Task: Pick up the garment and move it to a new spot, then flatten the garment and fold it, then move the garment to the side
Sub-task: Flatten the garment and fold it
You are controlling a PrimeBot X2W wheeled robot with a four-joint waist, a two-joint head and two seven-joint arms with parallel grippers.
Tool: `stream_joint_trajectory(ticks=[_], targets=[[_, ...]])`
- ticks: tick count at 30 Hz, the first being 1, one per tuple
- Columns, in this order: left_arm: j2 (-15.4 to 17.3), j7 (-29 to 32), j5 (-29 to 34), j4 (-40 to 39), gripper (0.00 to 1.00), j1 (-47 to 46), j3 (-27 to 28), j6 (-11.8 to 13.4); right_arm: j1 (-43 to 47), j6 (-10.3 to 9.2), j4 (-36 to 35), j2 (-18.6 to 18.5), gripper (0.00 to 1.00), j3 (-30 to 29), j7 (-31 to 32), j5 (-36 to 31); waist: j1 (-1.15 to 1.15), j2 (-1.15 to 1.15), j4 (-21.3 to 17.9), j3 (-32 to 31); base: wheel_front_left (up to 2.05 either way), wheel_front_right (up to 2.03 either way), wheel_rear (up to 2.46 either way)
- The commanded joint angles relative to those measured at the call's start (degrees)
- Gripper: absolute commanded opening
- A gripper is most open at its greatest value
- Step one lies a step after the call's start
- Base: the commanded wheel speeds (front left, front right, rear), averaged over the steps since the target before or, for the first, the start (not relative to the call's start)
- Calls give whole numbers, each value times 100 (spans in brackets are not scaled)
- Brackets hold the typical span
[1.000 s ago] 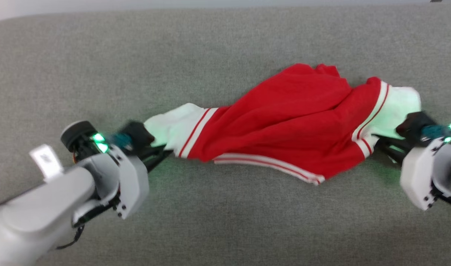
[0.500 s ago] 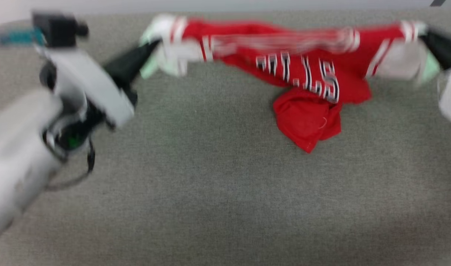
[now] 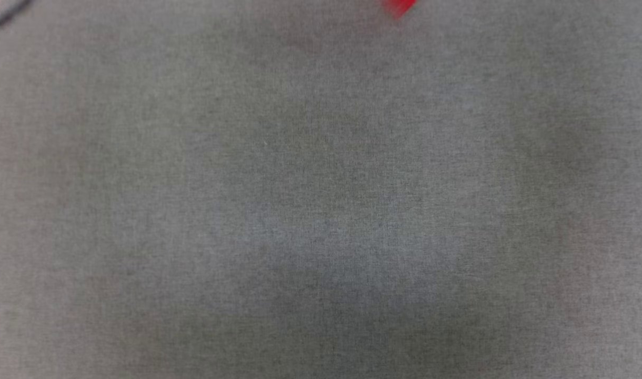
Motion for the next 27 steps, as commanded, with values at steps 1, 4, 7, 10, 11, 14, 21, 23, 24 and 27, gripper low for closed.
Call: stream_joint_trajectory(ticks=[1, 4, 7, 10, 11, 14, 21, 23, 24, 27], targets=[[45, -47, 15, 82, 0, -3, 31, 16, -12, -10, 121, 25, 0, -88, -65, -66, 0, 0, 24, -105, 0, 0, 0], [-16, 86, -155, 50, 0, 174, 47, 15, -18, -10, 444, 199, 0, -61, -157, -206, 0, 0, 40, -288, 0, 0, 0], [92, 564, -197, -222, 0, 704, -253, 15, 336, -9, 552, 237, 0, 193, -98, -145, 0, 0, 63, -424, 0, 0, 0], [337, 912, -247, -728, 0, 1417, -572, 14, 962, -9, 276, 142, 0, 736, 60, 51, 0, 0, 59, -516, 0, 0, 0], [412, 1011, -307, -969, 0, 1716, -668, 13, 1240, -9, 116, 30, 0, 952, 119, 127, 0, 0, 68, -547, 0, 0, 0], [923, 1381, -367, -1854, 0, 2834, -1173, 12, 2543, -9, -811, -485, 0, 1645, 453, 655, 0, 0, 46, -629, 0, 0, 0], [1752, 1410, -506, -3369, 0, 4401, -1719, 11, 4792, -9, -2809, -1526, 0, 1794, 1226, 1500, 0, 0, 20, -819, 0, 0, 0], [2013, 1366, -453, -3734, 0, 4721, -1844, 11, 5365, -9, -3375, -1806, 0, 1630, 1514, 1677, 0, 0, 25, -886, 0, 0, 0], [2112, 1315, -432, -3904, 0, 4853, -1889, 11, 5639, -9, -3616, -1915, 0, 1535, 1669, 1728, 0, 0, 29, -915, 0, 0, 0], [2424, 1222, -375, -4334, 0, 5230, -2002, 12, 6424, -9, -4352, -2147, 0, 1173, 2208, 1876, 0, 0, 39, -991, 0, 0, 0]])
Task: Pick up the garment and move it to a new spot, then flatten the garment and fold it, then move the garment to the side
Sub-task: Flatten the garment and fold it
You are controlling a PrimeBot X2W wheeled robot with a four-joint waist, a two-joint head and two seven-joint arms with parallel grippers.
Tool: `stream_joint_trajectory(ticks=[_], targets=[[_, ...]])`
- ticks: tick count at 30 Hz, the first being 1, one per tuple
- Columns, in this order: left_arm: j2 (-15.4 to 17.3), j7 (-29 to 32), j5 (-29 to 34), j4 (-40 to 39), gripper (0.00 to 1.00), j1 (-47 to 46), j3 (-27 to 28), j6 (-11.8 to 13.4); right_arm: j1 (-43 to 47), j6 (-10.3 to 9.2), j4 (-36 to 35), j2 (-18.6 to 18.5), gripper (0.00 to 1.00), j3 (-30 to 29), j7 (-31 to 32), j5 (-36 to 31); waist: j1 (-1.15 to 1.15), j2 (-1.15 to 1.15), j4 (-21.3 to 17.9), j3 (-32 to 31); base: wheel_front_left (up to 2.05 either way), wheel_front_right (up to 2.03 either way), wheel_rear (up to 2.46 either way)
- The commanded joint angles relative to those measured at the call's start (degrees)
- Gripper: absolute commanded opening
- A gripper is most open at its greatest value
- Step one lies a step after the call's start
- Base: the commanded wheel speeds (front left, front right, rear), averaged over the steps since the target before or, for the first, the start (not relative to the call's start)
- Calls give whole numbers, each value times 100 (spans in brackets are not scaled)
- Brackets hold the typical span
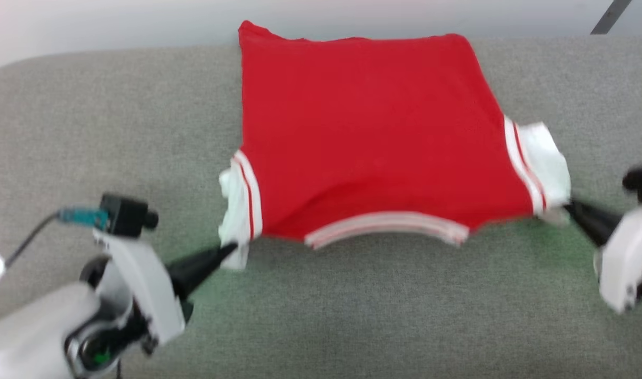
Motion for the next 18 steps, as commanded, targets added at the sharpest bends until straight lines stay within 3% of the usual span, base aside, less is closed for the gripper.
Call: stream_joint_trajectory(ticks=[1, 10, 18], targets=[[123, -27, 62, -122, 0, 149, -45, 4, 278, -8, -248, -71, 0, -147, 178, 39, 0, 0, 15, -57, 0, 0, 0], [924, -48, 252, -1156, 0, 858, -228, 4, 2355, -8, -2033, -140, 0, -1356, 1672, 126, 0, 0, 10, -111, 0, 0, 0], [1418, -62, 293, -1800, 0, 1272, -280, 4, 3694, -7, -3208, 198, 0, -2055, 2741, 61, 0, 0, 35, -14, 0, 0, 0]])
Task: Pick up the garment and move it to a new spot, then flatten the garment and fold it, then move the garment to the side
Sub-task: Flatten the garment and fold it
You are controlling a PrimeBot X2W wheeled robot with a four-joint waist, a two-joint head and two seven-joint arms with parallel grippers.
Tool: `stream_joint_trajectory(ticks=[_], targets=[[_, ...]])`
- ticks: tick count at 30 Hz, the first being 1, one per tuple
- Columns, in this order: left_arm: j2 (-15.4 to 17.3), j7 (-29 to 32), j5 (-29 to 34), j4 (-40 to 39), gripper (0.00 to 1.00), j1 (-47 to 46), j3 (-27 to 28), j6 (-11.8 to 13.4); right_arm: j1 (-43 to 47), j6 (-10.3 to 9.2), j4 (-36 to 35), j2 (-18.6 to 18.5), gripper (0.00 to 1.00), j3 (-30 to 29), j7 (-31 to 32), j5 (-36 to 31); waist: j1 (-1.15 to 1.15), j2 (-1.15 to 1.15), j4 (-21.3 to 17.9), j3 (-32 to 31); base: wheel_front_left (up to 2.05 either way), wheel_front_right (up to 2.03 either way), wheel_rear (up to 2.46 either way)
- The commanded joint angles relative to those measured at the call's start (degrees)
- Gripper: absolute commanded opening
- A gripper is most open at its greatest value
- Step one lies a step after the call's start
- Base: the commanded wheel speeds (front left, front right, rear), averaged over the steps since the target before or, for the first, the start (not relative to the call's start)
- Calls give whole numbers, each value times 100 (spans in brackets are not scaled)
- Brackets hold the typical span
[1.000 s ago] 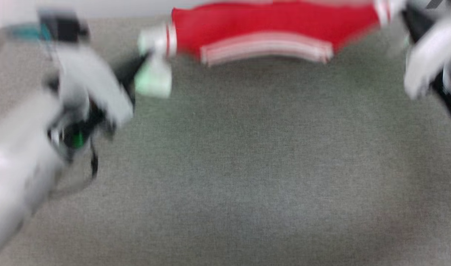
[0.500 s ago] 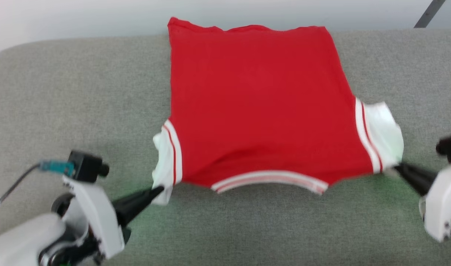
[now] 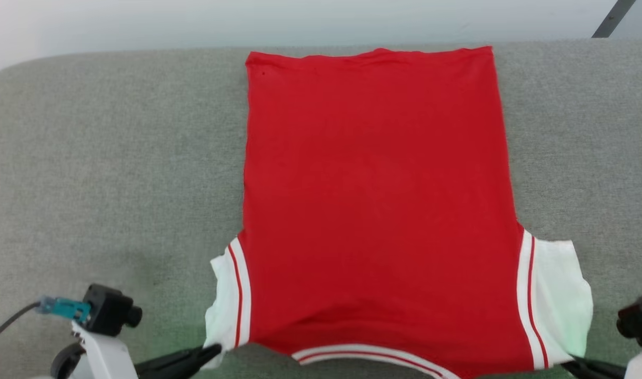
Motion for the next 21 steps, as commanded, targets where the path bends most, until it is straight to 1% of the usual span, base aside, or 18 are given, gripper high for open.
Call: stream_joint_trajectory(ticks=[1, 3, 6, 10, 11, 15, 19, 21], targets=[[21, -54, -17, -33, 0, 92, -1, 5, 144, -6, -106, 66, 0, -111, 129, -27, 0, 0, 10, 26, 0, 0, 0], [4, -71, -11, -12, 0, 141, -4, 4, 245, -7, -247, 65, 0, -210, 312, -107, 0, 0, 3, 53, 0, 0, 0], [-130, -129, -18, 161, 0, 186, -12, 4, 91, -6, -272, 126, 0, -300, 369, -321, 0, 0, -4, 88, 0, 0, 0], [-455, -136, -1, 547, 0, 186, -18, 4, -305, -7, -3, 162, 0, -8, 307, -258, 0, 0, -19, 135, 0, 0, 0], [-455, -136, -1, 547, 0, 186, -18, 4, -305, -7, -3, 162, 0, -8, 307, -258, 0, 0, -19, 135, 0, 0, 0], [-1002, -113, 32, 1006, 0, 108, -23, 4, -796, -6, 584, 42, 0, 507, 198, -316, 0, 0, 22, 202, 0, 0, 0], [-1540, -186, 51, 1552, 0, 27, -31, 5, -1146, -6, 1202, 26, 0, 1057, -14, -380, 0, 0, 99, 250, 0, 0, 0], [-1755, -214, 5, 1774, 0, 41, -36, 8, -1271, -6, 1453, 45, 0, 1318, -112, -372, 0, 0, 109, 286, 0, 0, 0]])
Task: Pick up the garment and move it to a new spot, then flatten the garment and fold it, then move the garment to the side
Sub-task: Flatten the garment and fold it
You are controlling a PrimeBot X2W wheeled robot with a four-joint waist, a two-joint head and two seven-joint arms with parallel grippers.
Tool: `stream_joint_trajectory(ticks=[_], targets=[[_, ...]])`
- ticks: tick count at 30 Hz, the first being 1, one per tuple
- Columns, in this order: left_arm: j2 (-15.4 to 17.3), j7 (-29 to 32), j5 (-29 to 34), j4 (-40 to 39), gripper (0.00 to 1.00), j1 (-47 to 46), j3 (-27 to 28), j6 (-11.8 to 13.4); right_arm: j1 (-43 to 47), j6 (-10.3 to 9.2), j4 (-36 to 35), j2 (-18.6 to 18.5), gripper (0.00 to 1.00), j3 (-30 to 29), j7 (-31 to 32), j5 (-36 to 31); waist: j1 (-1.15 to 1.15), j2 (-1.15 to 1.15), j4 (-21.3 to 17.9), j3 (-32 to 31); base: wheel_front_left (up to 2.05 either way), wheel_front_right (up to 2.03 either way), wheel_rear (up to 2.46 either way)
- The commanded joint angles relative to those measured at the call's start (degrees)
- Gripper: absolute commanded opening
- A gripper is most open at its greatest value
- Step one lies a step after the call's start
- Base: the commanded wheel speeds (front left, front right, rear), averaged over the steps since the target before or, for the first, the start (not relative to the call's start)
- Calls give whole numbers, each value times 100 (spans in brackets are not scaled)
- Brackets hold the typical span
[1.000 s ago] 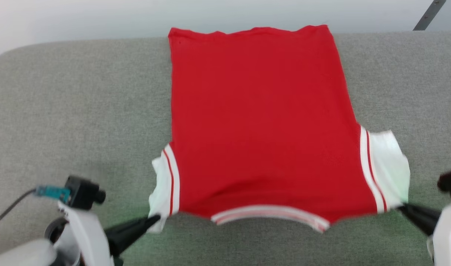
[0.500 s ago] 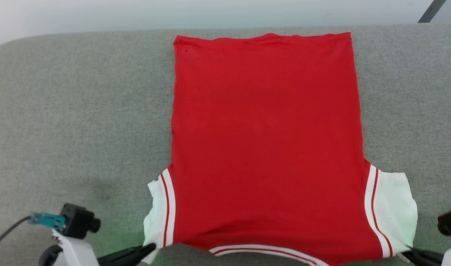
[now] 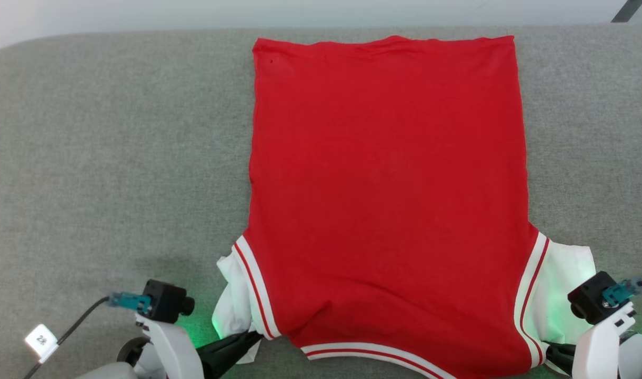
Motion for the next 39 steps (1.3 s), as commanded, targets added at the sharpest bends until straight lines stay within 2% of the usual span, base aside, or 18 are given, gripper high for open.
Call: stream_joint_trajectory(ticks=[1, 2, 5, 6, 7, 8, 9, 15, 20, 24, 27, 29, 32, 35, 39], targets=[[-65, 9, -4, 59, 0, 4, -12, 16, -35, -6, 98, 12, 0, 102, -24, -10, 0, 0, 7, 30, 0, 0, 0], [-153, -3, 16, 228, 0, 26, -25, 24, -138, -8, 314, -17, 0, 321, -135, -88, 0, 0, -2, 58, 0, 0, 0], [-185, -16, 46, 352, 0, 56, -29, 33, -236, -9, 453, -30, 0, 504, -275, -116, 0, 0, -25, 79, 0, 0, 0], [-189, -20, 49, 377, 0, 75, -33, 39, -300, -9, 483, -20, 17, 545, -391, -139, 0, 0, -42, 85, 0, 0, 0], [-177, -42, 51, 392, 0, 97, -33, 39, -365, -11, 503, -37, 44, 583, -495, -204, 0, 0, -62, 87, 0, 0, 0], [-162, -61, 44, 393, 0, 116, -36, 43, -422, -14, 503, -84, 92, 632, -592, -298, 0, 0, -80, 86, 0, 0, 0], [-143, -81, 27, 379, 0, 146, -37, 43, -460, -14, 488, -120, 100, 652, -684, -364, 0, 0, -100, 81, 0, 0, 0], [-46, -197, -6, 177, 0, 327, -47, 41, -229, -10, -104, -311, 100, 320, -876, -324, 0, 0, -180, 37, 0, 0, 0], [-29, -287, 59, 6, 0, 335, -58, 26, -73, -6, -934, -389, 100, -785, -626, 9, 0, 0, -112, 83, 0, 0, 0], [-72, -318, 205, -149, 0, 133, -53, 16, -629, -6, -1127, -321, 100, -1592, -270, 98, 0, 0, 22, 247, 0, 0, 0], [-151, -301, 284, -233, 0, -50, -42, 16, -1480, -6, -716, -108, 100, -1847, -76, -71, 0, 0, 175, 438, 0, 0, 0], [-223, -271, 364, -286, 0, -181, -37, 16, -2166, -6, -328, -4, 100, -1818, 69, -239, 0, 0, 306, 606, 0, 0, 0], [-319, -230, 461, -328, 0, -350, -39, 17, -3310, -6, 613, 256, 100, -1820, 117, -586, 0, 0, 492, 863, 0, 0, 0], [-438, -208, 555, -350, 0, -502, -37, 18, -4290, -6, 1553, 457, 100, -1549, 267, -1005, 0, 0, 698, 1123, 0, 0, 0], [-564, -182, 643, -358, 0, -711, -39, 31, -5485, -6, 2815, 713, 100, -1345, 655, -1488, 0, 0, 951, 1512, 0, 0, 0]])
